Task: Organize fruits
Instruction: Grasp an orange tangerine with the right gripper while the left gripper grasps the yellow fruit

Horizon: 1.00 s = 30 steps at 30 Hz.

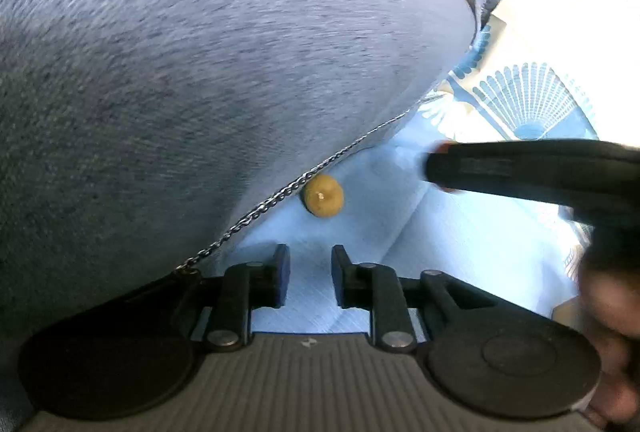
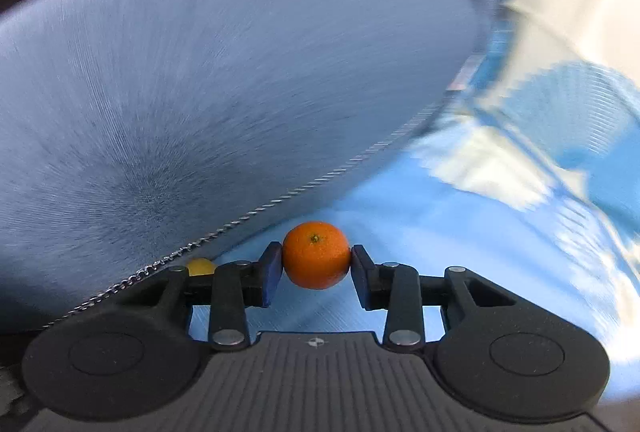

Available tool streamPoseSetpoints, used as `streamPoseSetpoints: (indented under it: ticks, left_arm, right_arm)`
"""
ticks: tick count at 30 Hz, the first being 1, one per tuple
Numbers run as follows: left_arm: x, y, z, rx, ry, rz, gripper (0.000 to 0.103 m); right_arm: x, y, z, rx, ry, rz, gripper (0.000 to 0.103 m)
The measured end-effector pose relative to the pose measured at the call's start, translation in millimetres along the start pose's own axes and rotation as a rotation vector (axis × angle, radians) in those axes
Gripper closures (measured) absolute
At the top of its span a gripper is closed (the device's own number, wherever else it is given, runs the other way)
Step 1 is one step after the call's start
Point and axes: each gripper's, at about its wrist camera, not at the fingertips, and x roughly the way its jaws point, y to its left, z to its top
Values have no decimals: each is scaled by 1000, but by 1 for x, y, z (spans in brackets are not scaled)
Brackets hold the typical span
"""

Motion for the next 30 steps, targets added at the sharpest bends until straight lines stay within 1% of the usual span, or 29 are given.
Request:
streamPoseSetpoints:
  ticks: [2, 5, 8, 10, 12, 15, 16, 17, 18, 19, 21, 24, 27, 30]
  left_arm:
    - [1, -6, 0, 19, -11, 2, 66]
    - [4, -13, 2, 28, -37, -15, 63]
    - [10, -20, 6, 37, -66, -8, 62]
    - [19, -25, 7, 44, -70, 30, 62]
    - [24, -30, 7, 48, -88, 59, 62]
    - [36, -41, 5, 66, -116, 133, 62]
    - [39, -42, 5, 67, -124, 152, 65]
    - [42, -43, 6, 64, -135, 172, 71]
    - [43, -42, 6, 64, -141, 192, 73]
    - [45, -43, 6, 68, -143, 203, 73]
    - [45, -42, 7, 69, -143, 201, 74]
    - [42, -40, 6, 96, -127, 164, 75]
    - [32, -38, 4, 162, -97, 106, 75]
    - [12, -36, 3, 237, -111, 74, 75]
  right_arm:
    - [-32, -6, -13, 57, -33, -28, 64]
    - [-69, -6, -40, 118, -69, -64, 64]
    - [-103, -4, -70, 170, -87, -106, 64]
    - [-126, -2, -89, 218, -96, -110, 64]
    - [-139, 1, -109, 256, -102, -106, 64]
    - [-162, 14, -136, 255, -98, -123, 64]
    - [-167, 17, -145, 252, -93, -125, 64]
    - [-170, 19, -151, 257, -90, -125, 64]
    - [-176, 20, -158, 265, -86, -119, 64]
    - [-180, 26, -164, 270, -86, -112, 64]
    - [-183, 38, -176, 266, -90, -113, 64]
    - [-183, 53, -187, 242, -86, -105, 64]
    - [-178, 64, -190, 212, -91, -85, 64]
    - [-168, 69, -190, 219, -75, -80, 64]
